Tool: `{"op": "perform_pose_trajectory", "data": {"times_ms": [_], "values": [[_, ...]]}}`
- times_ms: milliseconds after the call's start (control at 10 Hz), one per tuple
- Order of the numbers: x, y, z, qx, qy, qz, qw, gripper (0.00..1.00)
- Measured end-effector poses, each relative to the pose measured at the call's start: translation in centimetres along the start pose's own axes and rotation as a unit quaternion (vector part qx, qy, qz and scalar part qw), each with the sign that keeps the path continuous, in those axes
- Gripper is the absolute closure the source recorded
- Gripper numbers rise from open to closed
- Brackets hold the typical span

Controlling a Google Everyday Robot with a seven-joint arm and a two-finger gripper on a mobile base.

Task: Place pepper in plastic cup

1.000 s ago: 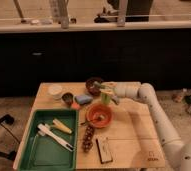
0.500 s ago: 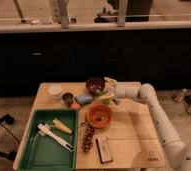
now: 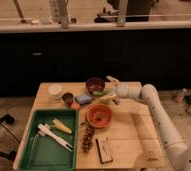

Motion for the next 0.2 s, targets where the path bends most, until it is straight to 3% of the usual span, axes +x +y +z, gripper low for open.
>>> {"op": "perform_pose_trajectory", "data": {"times_ms": [200], "values": [[0.45, -0.01, -0.98, 0.002, -0.005, 0.006, 1.0, 0.2]]}}
